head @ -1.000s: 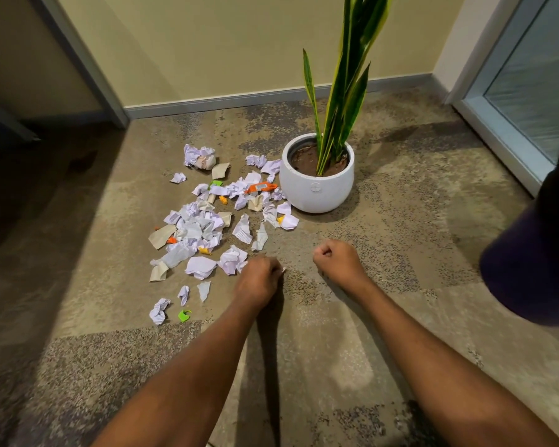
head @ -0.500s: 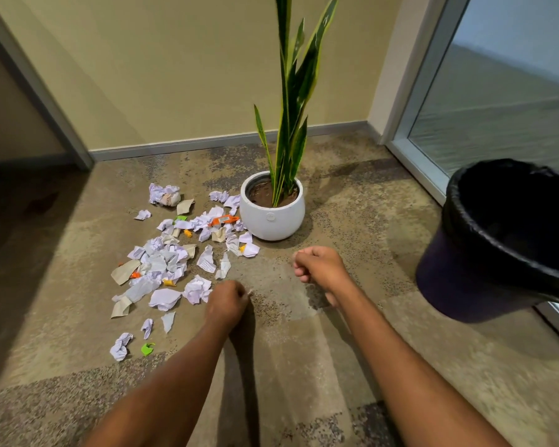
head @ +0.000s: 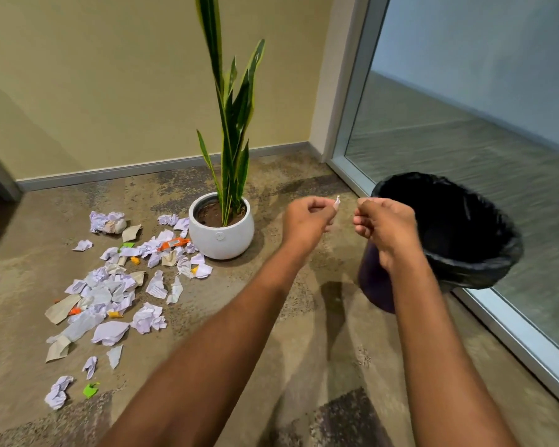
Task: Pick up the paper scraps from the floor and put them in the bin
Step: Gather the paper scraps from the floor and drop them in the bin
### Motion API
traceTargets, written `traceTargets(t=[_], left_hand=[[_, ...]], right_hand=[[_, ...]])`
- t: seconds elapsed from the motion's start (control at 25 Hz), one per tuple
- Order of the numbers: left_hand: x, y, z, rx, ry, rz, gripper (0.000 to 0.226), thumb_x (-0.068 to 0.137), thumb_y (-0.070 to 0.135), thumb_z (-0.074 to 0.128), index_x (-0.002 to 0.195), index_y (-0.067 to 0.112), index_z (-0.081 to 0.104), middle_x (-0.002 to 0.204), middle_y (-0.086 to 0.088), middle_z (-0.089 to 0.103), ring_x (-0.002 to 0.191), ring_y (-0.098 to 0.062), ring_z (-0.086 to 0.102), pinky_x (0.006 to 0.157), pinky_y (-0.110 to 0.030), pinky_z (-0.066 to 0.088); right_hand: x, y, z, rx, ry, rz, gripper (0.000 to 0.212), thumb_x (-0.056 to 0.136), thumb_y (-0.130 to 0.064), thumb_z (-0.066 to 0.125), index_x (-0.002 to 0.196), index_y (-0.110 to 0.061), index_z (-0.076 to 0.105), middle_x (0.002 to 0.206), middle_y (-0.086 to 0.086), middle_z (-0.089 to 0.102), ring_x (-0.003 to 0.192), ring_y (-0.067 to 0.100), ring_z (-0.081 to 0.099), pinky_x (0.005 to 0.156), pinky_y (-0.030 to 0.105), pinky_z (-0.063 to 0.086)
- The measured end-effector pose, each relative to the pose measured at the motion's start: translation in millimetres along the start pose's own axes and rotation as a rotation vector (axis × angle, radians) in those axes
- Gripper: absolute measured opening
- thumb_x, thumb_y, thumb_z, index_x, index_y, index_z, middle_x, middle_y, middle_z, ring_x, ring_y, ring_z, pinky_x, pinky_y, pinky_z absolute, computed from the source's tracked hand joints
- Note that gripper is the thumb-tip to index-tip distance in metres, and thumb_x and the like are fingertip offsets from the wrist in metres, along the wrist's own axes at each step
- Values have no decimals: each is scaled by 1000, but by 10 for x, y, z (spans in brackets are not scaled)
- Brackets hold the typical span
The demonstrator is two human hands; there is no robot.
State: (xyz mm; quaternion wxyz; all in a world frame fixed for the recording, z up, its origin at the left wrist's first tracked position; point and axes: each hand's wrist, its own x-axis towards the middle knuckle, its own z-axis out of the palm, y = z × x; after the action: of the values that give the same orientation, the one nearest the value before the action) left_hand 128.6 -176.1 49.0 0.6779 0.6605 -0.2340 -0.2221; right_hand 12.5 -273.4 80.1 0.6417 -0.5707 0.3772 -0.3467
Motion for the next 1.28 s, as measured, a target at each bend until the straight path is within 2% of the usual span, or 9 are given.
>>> traceTargets(t=[0.12, 0.24, 0.36, 0.44, 0.6, 0.76, 1.0, 1.16, 1.28], left_hand=[[45, 308, 483, 58, -87, 105, 11, 93, 20, 80, 99, 13, 84, 85, -7, 82, 69, -9, 69, 72, -35, 63], [79, 410, 792, 243, -139, 224, 12, 93, 20, 79, 101, 15, 86, 90, -2, 83, 68, -4, 67, 81, -30, 61], [109, 449, 986, 416, -231, 274, 16, 94, 13, 76, 107, 14, 86, 101, -2, 83, 91, -12, 77, 92, -31, 62], [104, 447, 1073, 474, -274, 263, 19, 95, 9, 75, 111, 13, 84, 108, -2, 83, 97, -17, 78, 95, -35, 63], [86, 382, 1091, 509, -297, 258, 22, 97, 7, 72, 116, 13, 82, 106, -2, 83, 95, -21, 79, 95, -35, 63], [76, 367, 891, 479, -280, 231, 25, 96, 6, 70, 117, 14, 81, 94, 0, 79, 78, -10, 70, 92, -32, 63], [50, 640, -85, 637, -266, 202, 26, 99, 11, 69, 123, 13, 77, 98, 0, 76, 79, -15, 71, 78, -30, 62], [-70, 811, -1393, 1100, -266, 171, 28, 97, 13, 69, 123, 14, 78, 98, 1, 72, 84, -13, 66, 86, -31, 57], [-193, 814, -2428, 1467, -293, 0, 36, 96, 16, 67, 131, 15, 74, 116, -7, 78, 105, -25, 71, 93, -34, 56]], right_hand=[[52, -234, -461, -3, 127, -62, 10, 97, -8, 71, 88, -10, 74, 66, 0, 70, 52, 7, 64, 47, 18, 51], [91, -299, -769, -9, 190, -46, 8, 97, -8, 71, 90, -10, 73, 69, 3, 70, 52, 7, 64, 48, 18, 52], [141, -258, -917, -29, 232, -1, 6, 96, -6, 70, 91, -6, 73, 67, 4, 70, 48, 7, 63, 46, 18, 52], [174, -198, -976, -60, 263, 19, 6, 96, -5, 70, 91, -5, 73, 69, 6, 69, 47, 6, 63, 45, 18, 52], [217, -100, -1044, -161, 336, -4, 5, 92, -5, 72, 89, -7, 75, 70, 8, 70, 49, 7, 65, 46, 20, 53], [237, -84, -883, -253, 440, -126, 12, 86, -7, 70, 90, -17, 76, 72, 4, 75, 53, 9, 71, 51, 23, 57], [171, -61, 145, -184, 196, -235, 17, 87, -10, 67, 89, -24, 77, 79, 2, 79, 62, 12, 77, 53, 23, 58], [-85, 273, 1095, -186, -79, -195, 10, 91, -17, 70, 92, -22, 78, 83, 1, 79, 63, 12, 76, 54, 25, 59], [-356, 631, 1689, -237, -269, -125, 5, 91, -17, 73, 89, -20, 77, 78, 2, 77, 59, 13, 72, 55, 31, 60]])
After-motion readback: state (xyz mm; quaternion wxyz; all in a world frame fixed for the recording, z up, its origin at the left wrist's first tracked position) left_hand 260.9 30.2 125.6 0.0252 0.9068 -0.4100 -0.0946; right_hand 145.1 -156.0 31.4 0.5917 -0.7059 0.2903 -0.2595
